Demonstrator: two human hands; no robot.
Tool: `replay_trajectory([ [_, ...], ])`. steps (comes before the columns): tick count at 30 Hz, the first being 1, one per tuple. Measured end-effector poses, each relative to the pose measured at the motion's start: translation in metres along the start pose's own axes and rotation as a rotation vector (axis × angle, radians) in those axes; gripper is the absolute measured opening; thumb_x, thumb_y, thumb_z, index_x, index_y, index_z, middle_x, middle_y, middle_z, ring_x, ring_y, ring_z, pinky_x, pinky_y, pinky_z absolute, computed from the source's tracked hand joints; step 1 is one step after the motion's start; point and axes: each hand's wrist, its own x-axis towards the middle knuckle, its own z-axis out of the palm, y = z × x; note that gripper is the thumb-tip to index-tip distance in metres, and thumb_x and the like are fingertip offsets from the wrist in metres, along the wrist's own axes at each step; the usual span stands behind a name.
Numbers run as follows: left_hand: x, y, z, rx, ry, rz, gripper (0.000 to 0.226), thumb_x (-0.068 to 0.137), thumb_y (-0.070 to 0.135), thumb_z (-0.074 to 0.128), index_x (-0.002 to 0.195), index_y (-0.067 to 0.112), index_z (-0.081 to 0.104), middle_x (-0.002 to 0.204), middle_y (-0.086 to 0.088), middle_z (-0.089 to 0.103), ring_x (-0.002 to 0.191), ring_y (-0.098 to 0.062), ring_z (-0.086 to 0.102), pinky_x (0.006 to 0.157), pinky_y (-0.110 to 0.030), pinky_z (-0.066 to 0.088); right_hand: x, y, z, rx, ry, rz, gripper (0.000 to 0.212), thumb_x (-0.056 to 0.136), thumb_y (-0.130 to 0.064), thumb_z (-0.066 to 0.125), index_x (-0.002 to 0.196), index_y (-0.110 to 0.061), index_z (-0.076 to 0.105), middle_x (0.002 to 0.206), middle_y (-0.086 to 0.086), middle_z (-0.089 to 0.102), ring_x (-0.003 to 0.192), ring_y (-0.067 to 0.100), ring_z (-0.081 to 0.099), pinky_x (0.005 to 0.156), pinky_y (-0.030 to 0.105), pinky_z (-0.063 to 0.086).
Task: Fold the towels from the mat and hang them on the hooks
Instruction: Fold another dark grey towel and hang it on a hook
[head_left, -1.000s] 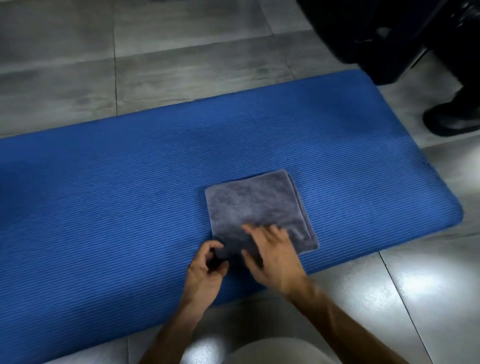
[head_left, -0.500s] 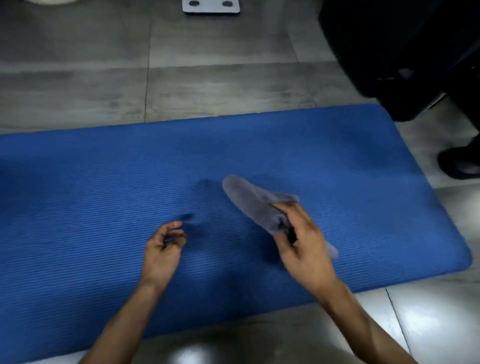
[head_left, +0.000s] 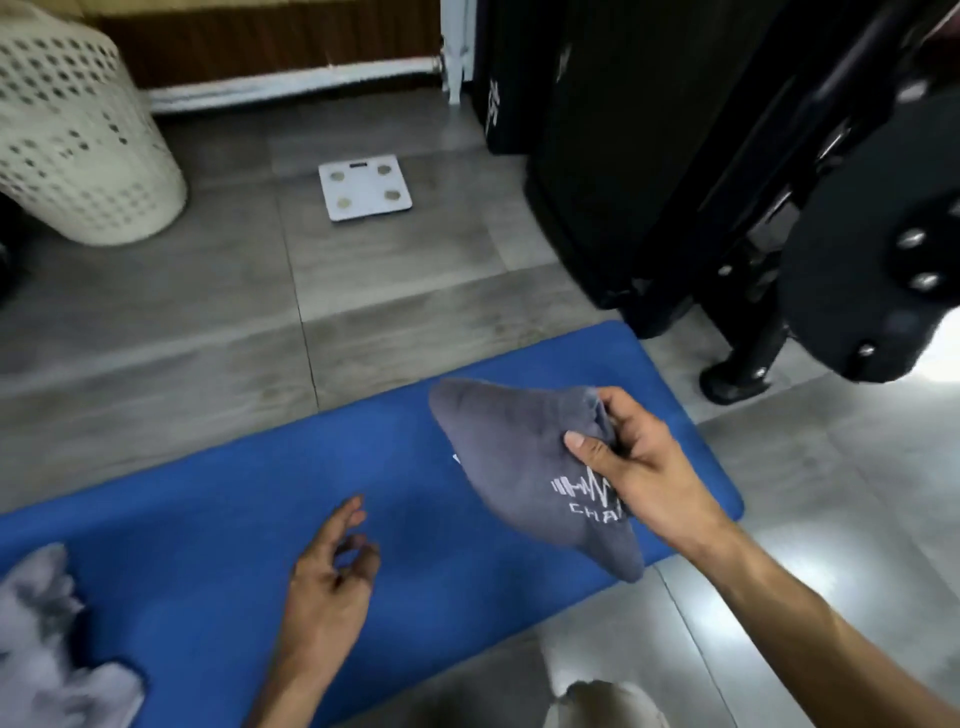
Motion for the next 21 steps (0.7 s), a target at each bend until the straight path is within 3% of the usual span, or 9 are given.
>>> replay_trajectory([
  [3,-0.048,0.084,-0.034,0.04,-0.056,-0.033,0.065,0.078,0.011,0.065,0.097,0.072,0.056,0.104,0.023,0.068,0.089,0.012,0.062,0.073,0.0,0.044,-0.031,-0.091,-0.028,-0.071,0.012,-0.005,0.018,0.084,-0.038,0.067,0.101,-0.032,0.064,0.093,-0.001,0.071,0.092,0.021,0.068,0.085,0.05,0.053],
  [7,-0.11,0.202,-0.081,0.054,-0.05,0.009,0.063,0.069,0.011,0.067,0.092,0.069,0.061,0.097,0.032,0.067,0.086,0.009,0.065,0.067,-0.003,0.048,-0.068,-0.221,-0.067,-0.147,0.001,-0.015,0.014,0.091,-0.022,0.067,0.095,-0.035,0.066,0.083,-0.008,0.069,0.08,0.007,0.064,0.077,0.035,0.05],
  [9,-0.129,0.251,-0.106,0.054,-0.059,0.018,0.067,0.071,0.005,0.071,0.093,0.068,0.062,0.098,0.027,0.069,0.085,0.006,0.066,0.066,-0.006,0.05,-0.086,-0.287,-0.082,-0.194,0.007,-0.035,0.012,0.086,-0.033,0.069,0.098,-0.035,0.066,0.087,-0.008,0.069,0.085,0.009,0.064,0.08,0.033,0.049],
  [12,-0.146,0.311,-0.138,0.094,-0.094,0.066,0.055,0.066,0.023,0.074,0.092,0.069,0.06,0.095,0.031,0.068,0.085,0.002,0.067,0.067,-0.011,0.053,-0.11,-0.364,-0.098,-0.328,0.008,-0.142,0.008,0.084,-0.034,0.07,0.092,-0.034,0.067,0.087,-0.008,0.064,0.091,0.011,0.054,0.082,0.023,0.041],
  [16,-0.143,0.381,-0.176,0.178,-0.113,0.162,0.086,0.079,-0.014,0.064,0.088,0.072,0.059,0.088,0.032,0.068,0.083,0.003,0.065,0.074,-0.002,0.046,-0.134,-0.453,-0.106,-0.533,0.021,-0.25,0.015,0.088,-0.023,0.071,0.08,-0.034,0.067,0.076,-0.018,0.06,0.085,0.007,0.044,0.074,0.021,0.036],
  [19,-0.134,0.445,-0.199,0.228,-0.21,0.234,0.084,0.083,-0.01,0.062,0.09,0.073,0.057,0.093,0.032,0.068,0.088,0.001,0.066,0.078,-0.008,0.048,-0.141,-0.503,-0.106,-0.563,0.049,-0.291,0.006,0.089,-0.028,0.068,0.093,-0.028,0.073,0.08,-0.01,0.062,0.084,0.009,0.041,0.075,0.021,0.034],
  [21,-0.128,0.492,-0.215,0.238,-0.275,0.312,0.071,0.085,-0.005,0.062,0.097,0.065,0.061,0.099,0.028,0.069,0.092,0.003,0.065,0.079,-0.008,0.049,-0.142,-0.531,-0.103,-0.577,0.107,-0.346,0.016,0.085,-0.034,0.068,0.1,-0.03,0.074,0.083,-0.009,0.063,0.082,0.01,0.04,0.076,0.019,0.034],
])
